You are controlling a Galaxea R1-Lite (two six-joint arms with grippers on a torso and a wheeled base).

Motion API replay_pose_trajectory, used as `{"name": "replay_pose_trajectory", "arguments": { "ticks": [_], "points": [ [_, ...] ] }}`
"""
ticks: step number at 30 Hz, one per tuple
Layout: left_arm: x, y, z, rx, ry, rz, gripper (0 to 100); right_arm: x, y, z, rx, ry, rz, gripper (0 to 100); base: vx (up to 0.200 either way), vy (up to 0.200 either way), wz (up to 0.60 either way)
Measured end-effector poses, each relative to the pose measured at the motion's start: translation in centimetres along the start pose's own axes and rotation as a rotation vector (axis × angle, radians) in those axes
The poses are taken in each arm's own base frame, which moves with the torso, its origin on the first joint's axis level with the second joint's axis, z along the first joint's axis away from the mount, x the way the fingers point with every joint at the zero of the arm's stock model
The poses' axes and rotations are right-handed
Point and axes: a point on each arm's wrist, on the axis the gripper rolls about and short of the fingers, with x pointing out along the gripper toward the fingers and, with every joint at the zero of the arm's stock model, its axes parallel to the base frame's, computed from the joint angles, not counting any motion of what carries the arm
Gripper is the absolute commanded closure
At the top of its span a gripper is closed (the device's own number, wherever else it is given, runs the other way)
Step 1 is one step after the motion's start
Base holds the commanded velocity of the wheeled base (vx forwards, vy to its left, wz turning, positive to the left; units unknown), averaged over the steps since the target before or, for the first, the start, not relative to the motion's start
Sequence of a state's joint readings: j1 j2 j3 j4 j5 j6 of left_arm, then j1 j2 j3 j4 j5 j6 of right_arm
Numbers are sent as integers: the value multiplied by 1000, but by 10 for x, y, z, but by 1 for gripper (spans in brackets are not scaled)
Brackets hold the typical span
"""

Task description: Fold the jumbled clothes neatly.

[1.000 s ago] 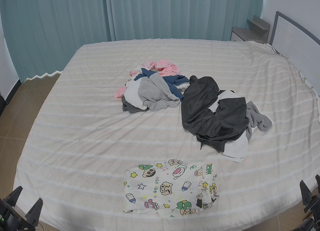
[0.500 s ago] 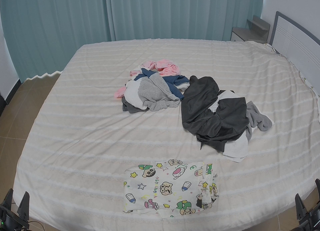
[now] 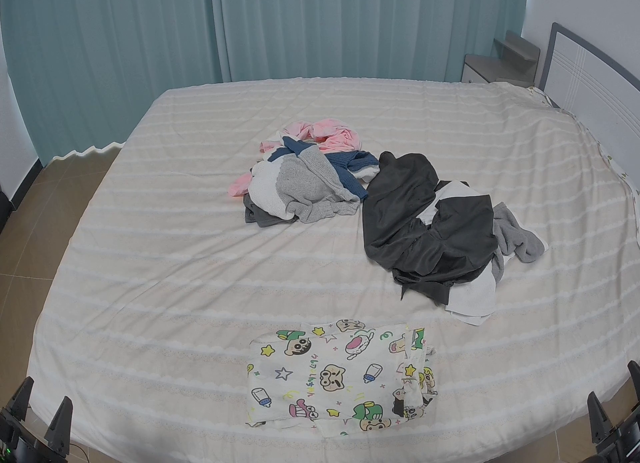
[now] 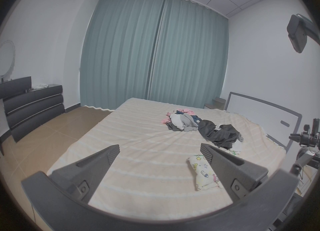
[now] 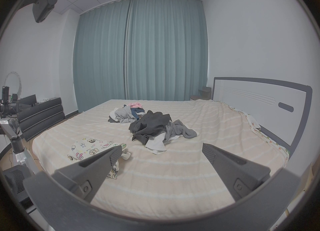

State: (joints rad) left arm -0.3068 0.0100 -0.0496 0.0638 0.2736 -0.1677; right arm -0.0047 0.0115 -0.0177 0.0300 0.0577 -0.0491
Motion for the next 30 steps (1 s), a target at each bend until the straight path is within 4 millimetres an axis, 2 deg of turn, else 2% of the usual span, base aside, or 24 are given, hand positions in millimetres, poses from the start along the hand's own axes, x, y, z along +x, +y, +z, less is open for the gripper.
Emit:
{"name": "replay_pose_trajectory", "arguments": {
  "ticks": [5, 14, 22, 25, 30],
  "points": [
    [-2, 2, 4, 14, -11, 80, 0, 0, 0, 0, -6, 0, 3, 0, 0, 0, 0],
    [-16, 2, 29, 9, -45, 138, 0, 0, 0, 0, -10, 1, 5, 0, 0, 0, 0],
    [-15, -7, 48, 10, -86, 161, 0, 0, 0, 0, -10, 2, 6, 0, 0, 0, 0],
    [-9, -10, 47, 38, -54, 191, 0, 0, 0, 0, -9, 2, 5, 0, 0, 0, 0],
    [2, -9, 23, 59, -14, 222, 0, 0, 0, 0, -8, 2, 5, 0, 0, 0, 0]
  ]
}}
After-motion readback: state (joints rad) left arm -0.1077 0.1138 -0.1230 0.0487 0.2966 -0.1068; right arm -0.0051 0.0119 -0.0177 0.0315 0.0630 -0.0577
